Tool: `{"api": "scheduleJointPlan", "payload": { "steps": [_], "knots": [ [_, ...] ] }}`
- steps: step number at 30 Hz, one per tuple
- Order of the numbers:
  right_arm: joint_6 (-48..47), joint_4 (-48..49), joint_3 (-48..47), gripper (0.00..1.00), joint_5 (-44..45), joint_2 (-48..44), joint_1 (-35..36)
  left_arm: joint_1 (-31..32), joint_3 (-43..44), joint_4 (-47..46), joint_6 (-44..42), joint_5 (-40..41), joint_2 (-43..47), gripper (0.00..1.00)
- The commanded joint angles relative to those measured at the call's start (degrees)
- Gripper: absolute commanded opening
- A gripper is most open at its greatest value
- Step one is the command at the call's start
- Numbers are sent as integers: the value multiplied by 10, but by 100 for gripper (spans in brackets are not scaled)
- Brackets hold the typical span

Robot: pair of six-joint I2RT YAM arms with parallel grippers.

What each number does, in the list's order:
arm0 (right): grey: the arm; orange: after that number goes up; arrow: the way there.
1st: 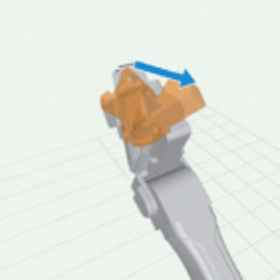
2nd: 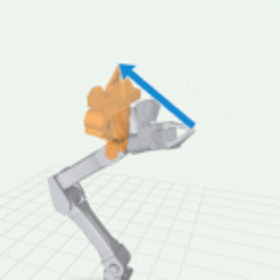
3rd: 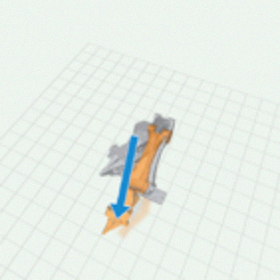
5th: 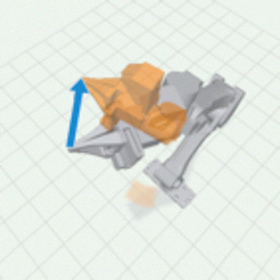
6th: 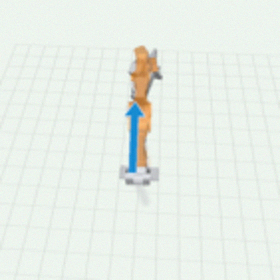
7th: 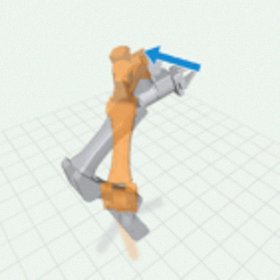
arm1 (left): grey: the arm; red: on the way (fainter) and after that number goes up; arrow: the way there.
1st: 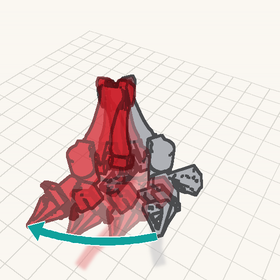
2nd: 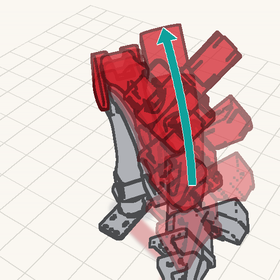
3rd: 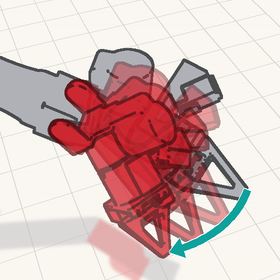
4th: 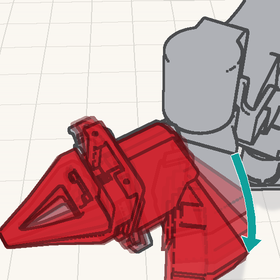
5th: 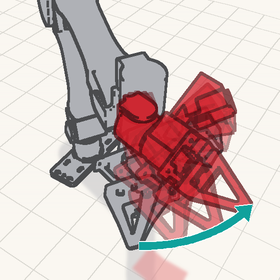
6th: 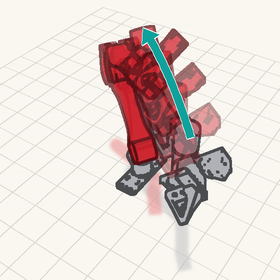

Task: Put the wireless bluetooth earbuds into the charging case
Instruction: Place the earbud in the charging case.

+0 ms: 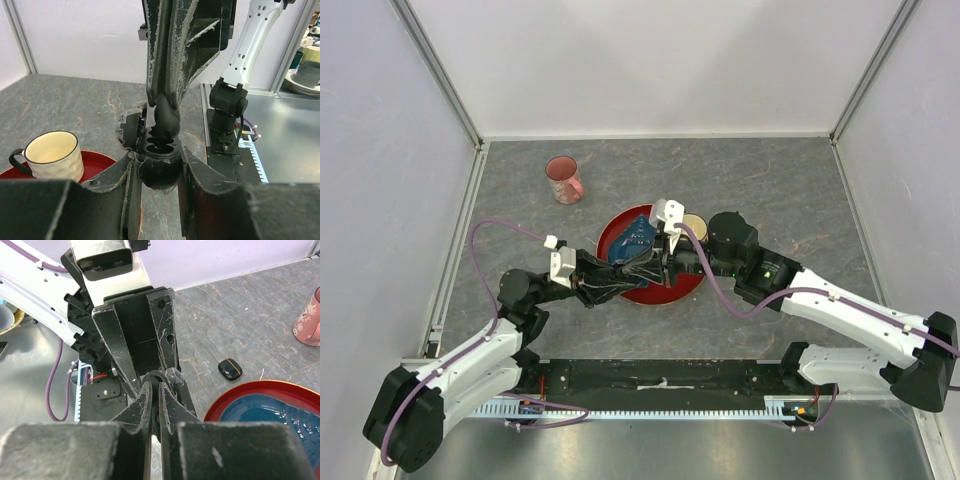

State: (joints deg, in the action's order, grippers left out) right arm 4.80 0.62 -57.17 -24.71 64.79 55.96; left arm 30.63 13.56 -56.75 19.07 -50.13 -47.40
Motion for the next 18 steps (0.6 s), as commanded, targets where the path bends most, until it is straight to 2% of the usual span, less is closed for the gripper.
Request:
{"api": "scheduleJointPlan", "payload": {
  "steps": [1,8,18],
  "knots": [
    [0,49,-4,0,-1,9,-2,2,24,-35,18,-18,-2,2],
    [9,30,-1,0,-14,34,-1,1,23,-40,16,-14,6,2],
    [17,18,21,0,-19,16,-1,1,2,-53,0,34,31,2]
  ]
}}
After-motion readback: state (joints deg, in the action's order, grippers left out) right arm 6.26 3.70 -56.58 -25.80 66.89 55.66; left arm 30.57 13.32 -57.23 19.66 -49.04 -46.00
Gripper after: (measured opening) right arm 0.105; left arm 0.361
